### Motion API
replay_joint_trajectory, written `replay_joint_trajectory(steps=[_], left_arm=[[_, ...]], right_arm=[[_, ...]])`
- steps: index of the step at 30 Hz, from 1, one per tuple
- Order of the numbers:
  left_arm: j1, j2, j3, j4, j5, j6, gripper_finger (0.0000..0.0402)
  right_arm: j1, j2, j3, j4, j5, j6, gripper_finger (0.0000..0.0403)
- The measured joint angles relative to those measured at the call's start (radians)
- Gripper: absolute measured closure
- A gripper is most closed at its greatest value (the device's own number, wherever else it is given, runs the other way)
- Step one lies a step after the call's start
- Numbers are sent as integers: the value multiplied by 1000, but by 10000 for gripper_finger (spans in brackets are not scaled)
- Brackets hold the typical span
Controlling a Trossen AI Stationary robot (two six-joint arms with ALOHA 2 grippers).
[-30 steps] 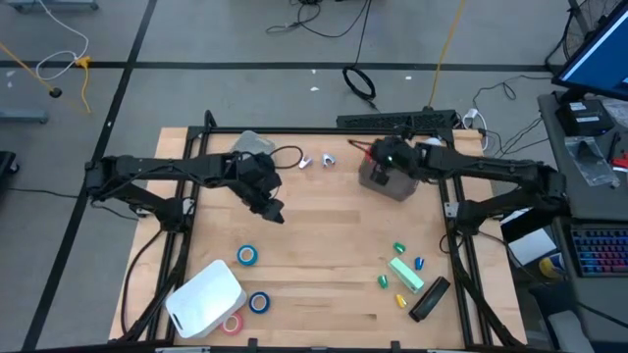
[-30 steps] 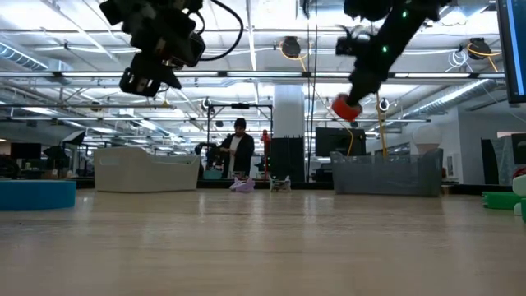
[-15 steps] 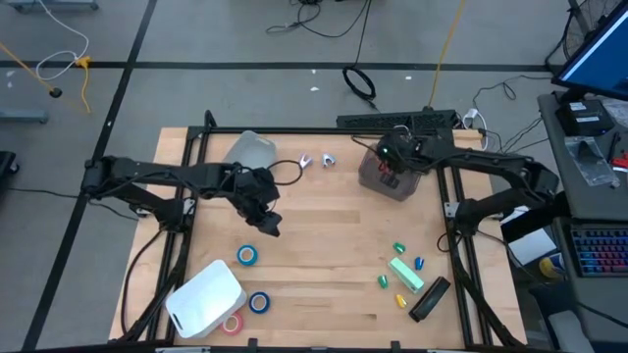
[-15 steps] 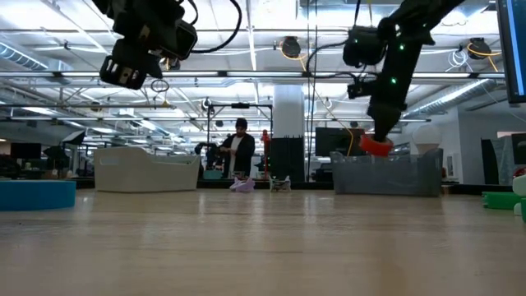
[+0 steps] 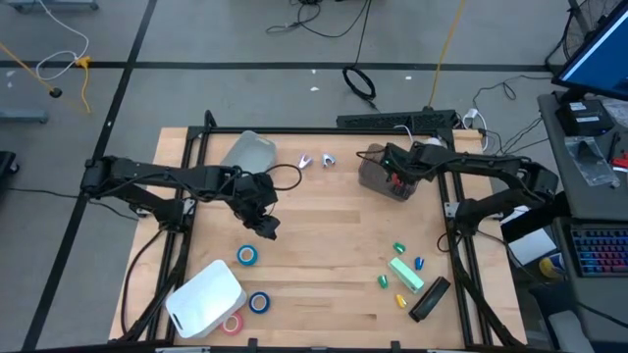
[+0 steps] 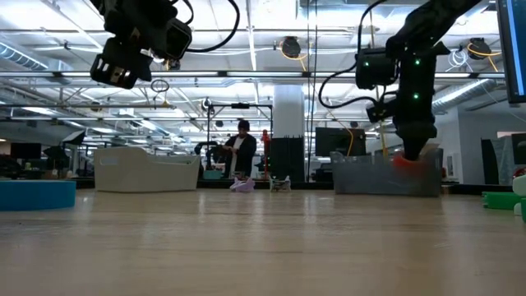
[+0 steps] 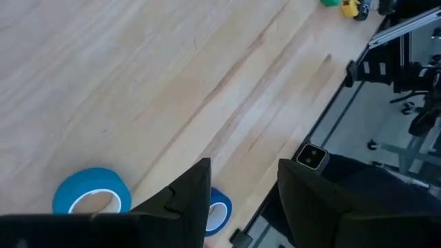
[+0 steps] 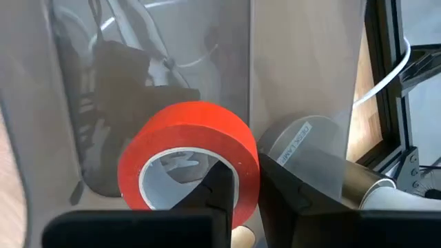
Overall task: Pick and place Stapler, Stapler remover, tape
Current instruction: Put the orange tape into the black bin
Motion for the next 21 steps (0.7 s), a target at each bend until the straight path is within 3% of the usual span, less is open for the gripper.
replay_joint_trajectory(steps=[11, 21], left_arm=[[0, 0, 0, 0, 0, 0, 236], [0, 0, 0, 0, 0, 17, 236]], right_arm=[[-45, 0, -48, 33, 12, 0, 365], [-45, 0, -50, 88, 11, -6, 313]])
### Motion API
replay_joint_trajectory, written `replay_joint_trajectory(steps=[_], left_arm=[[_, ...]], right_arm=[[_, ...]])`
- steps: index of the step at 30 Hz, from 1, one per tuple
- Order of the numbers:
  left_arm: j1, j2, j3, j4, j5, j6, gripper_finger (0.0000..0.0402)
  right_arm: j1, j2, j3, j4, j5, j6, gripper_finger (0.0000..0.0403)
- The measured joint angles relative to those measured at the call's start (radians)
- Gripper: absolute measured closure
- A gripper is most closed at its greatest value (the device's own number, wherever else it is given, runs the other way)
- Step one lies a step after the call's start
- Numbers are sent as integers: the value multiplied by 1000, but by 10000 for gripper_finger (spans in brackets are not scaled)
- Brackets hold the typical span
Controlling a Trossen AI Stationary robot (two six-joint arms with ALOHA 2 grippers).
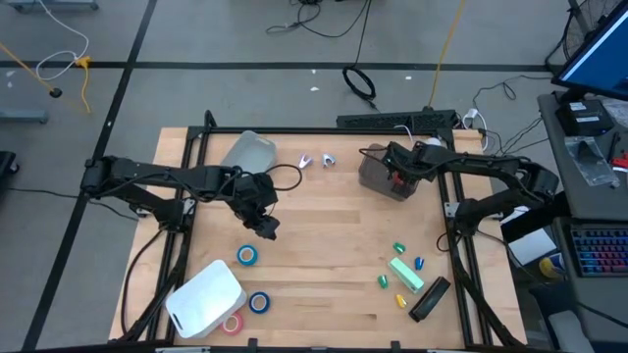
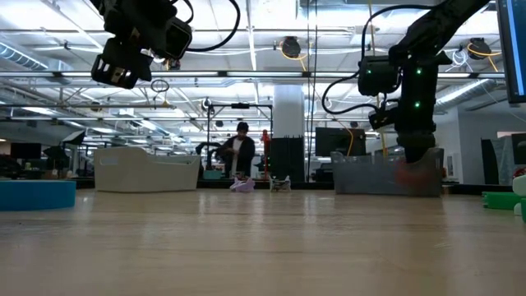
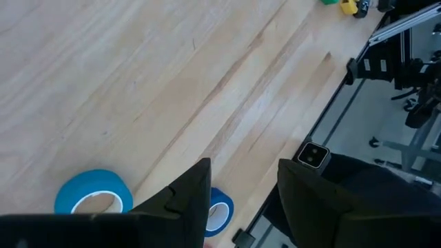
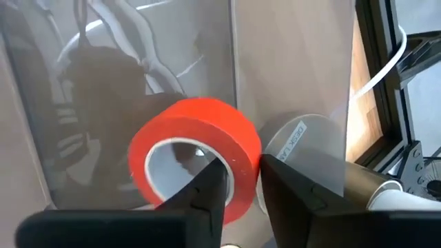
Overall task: Pick and place Stapler, Stapler remover, tape
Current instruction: Put the orange tape into the black bin, then adjust the white bin
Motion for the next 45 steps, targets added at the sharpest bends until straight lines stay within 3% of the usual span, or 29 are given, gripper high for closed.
replay_joint_trajectory(steps=[15, 23, 29, 32, 38, 45], left_arm=[[0, 0, 0, -1, -28, 81, 236], [0, 0, 0, -80, -27, 141, 236], [-58, 0, 0, -190, -33, 151, 236], [-111, -13, 0, -266, -32, 110, 236], [-218, -89, 1, -394, -34, -65, 236], [-383, -134, 1, -485, -91, -269, 236]], right_arm=[[41, -56, 0, -3, -3, -21, 284], [141, -287, 1, 49, -8, 76, 300], [190, -503, 2, 180, -212, 153, 309], [199, -600, 2, 230, -265, 183, 309], [206, -767, 1, 243, -263, 192, 310], [206, -870, 1, 253, -263, 190, 310]])
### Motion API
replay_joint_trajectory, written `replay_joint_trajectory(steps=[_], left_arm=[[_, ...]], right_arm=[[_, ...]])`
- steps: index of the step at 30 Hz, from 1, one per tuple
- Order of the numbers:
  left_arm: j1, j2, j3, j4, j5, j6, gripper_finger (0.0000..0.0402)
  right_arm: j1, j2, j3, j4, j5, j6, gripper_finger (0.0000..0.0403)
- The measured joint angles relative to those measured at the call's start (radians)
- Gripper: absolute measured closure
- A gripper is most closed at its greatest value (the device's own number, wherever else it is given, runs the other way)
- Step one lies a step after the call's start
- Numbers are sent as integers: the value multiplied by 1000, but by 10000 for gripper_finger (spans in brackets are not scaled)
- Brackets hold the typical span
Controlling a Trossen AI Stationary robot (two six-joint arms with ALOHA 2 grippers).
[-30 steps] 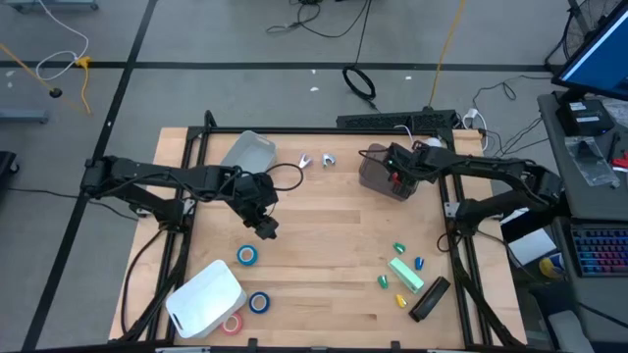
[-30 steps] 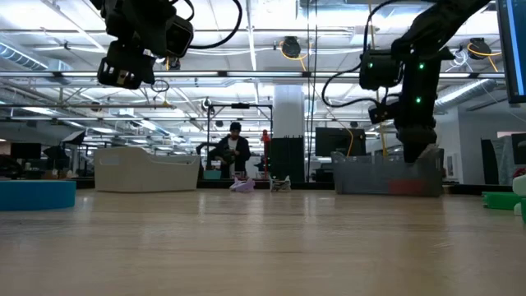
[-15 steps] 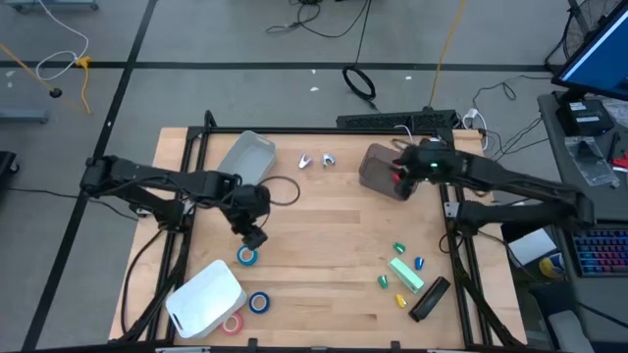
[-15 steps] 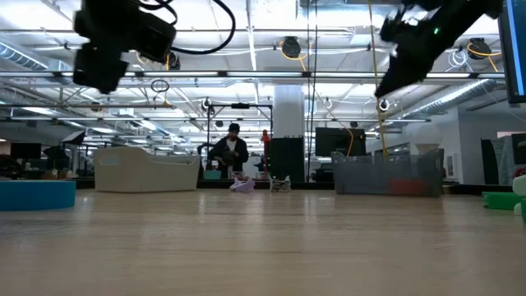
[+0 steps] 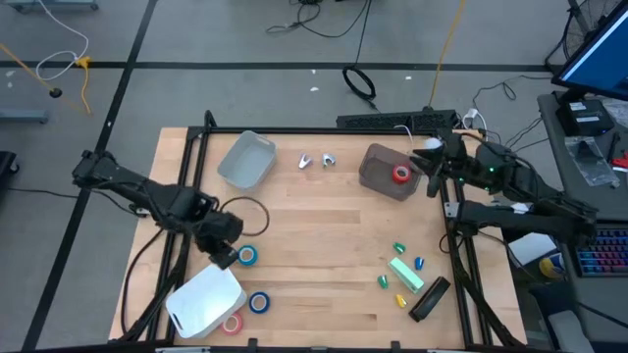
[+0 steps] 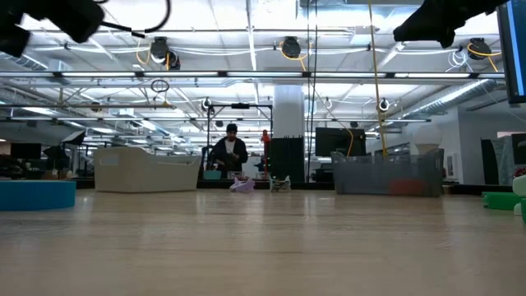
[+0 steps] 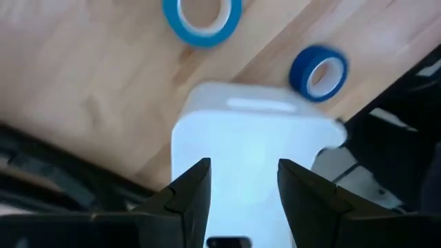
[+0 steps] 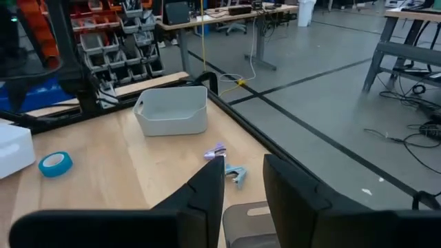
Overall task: Pick and place Stapler, Stapler remover, tape
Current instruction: Adjust the white bin
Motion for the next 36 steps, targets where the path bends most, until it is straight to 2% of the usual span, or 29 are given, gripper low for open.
replay_joint_trajectory(steps=[8, 13, 26, 32, 36], left_arm=[[-145, 7, 0, -63, -93, -135, 236], [-197, 38, 0, -108, -100, -167, 236], [-239, 150, -4, -103, -117, -155, 236], [-249, 151, -82, -20, -73, -181, 236], [-251, 151, -125, -20, -46, -200, 236]], right_arm=[[0, 15, 0, -1, 0, -1, 309], [0, 28, -1, -1, 0, -1, 309], [0, 30, -1, 0, 0, -1, 309], [0, 30, -1, 0, 0, -1, 309], [0, 30, -1, 2, 0, 2, 309]])
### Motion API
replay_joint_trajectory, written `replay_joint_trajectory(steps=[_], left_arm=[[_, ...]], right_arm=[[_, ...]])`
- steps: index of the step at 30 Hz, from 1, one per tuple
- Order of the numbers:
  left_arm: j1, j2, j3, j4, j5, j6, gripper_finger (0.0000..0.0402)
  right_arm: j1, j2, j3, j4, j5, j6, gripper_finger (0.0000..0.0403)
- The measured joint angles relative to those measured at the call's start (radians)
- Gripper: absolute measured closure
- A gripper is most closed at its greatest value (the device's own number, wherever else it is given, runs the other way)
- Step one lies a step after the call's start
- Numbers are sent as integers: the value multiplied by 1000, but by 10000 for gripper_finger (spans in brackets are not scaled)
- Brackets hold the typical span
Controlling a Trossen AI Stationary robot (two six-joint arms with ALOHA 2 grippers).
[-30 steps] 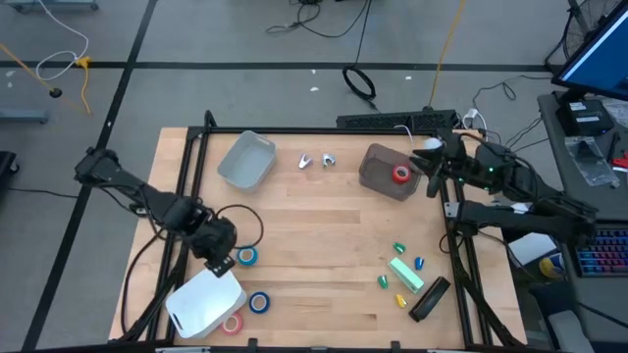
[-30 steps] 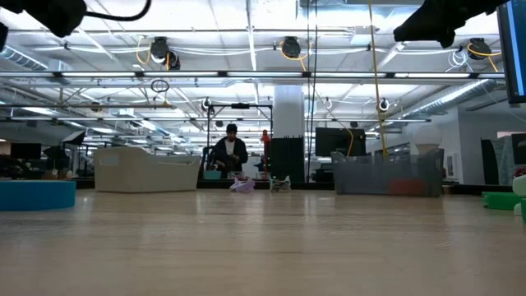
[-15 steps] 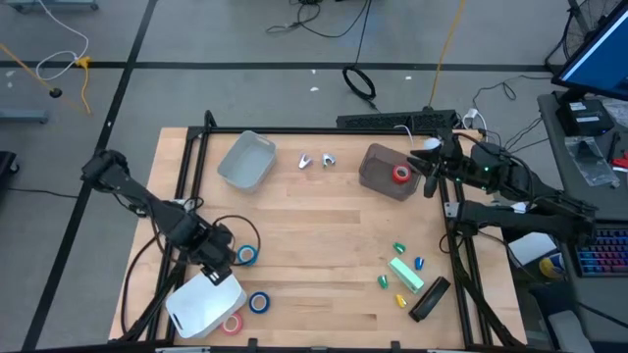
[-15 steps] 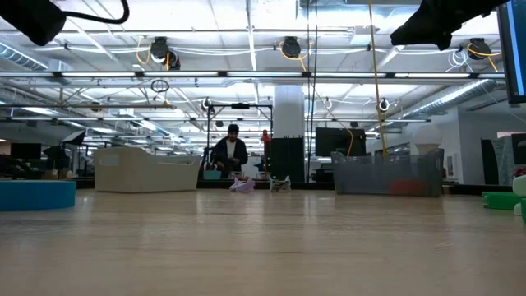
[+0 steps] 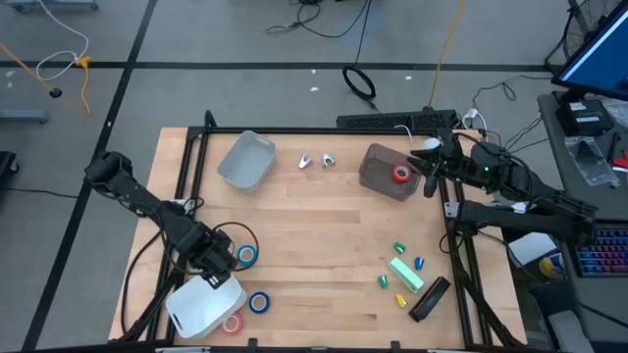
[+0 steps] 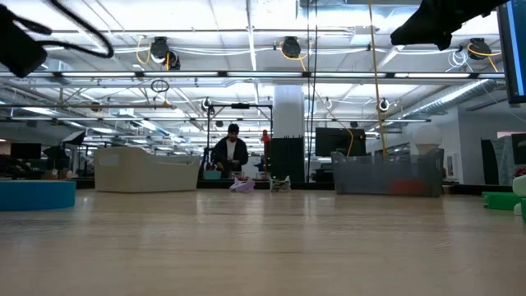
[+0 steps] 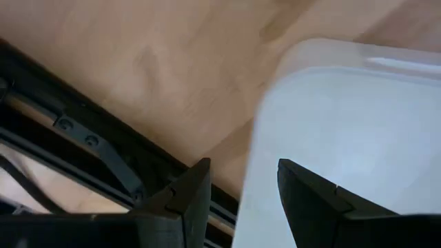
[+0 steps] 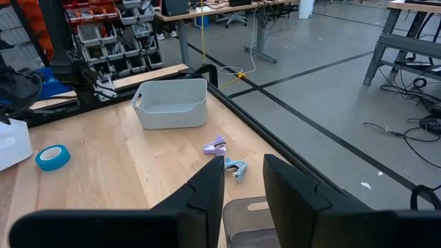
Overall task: Pick and place Stapler, Stapler remover, tape
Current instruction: Adjust the white bin
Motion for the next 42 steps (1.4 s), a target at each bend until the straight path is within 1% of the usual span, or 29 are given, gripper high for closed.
replay_joint_trajectory(steps=[8, 11, 14, 22, 24, 29, 32, 39, 42], left_arm=[[0, 0, -17, 20, 3, 21, 236], [0, 0, -17, 19, -1, 27, 246], [0, 0, -18, 17, -16, 34, 275], [0, 0, -18, 17, -53, 52, 380], [0, -2, -18, 17, -53, 52, 394], [0, -2, -18, -19, -52, 49, 387], [0, -10, -18, -40, -43, 45, 396], [2, -49, -17, -77, -53, 17, 398], [2, -55, -17, -70, -54, 19, 386]], right_arm=[[0, 0, 0, 9, 0, 0, 309], [0, 0, 0, 10, 0, 0, 309], [0, 0, 0, 13, 0, 1, 309], [0, 0, 0, 13, 1, 1, 309], [0, 0, 0, 13, 1, 1, 309], [0, 0, 0, 13, 1, 1, 309], [0, 0, 0, 13, 1, 1, 309], [0, 0, 0, 13, 1, 1, 309], [0, 0, 0, 13, 1, 1, 309]])
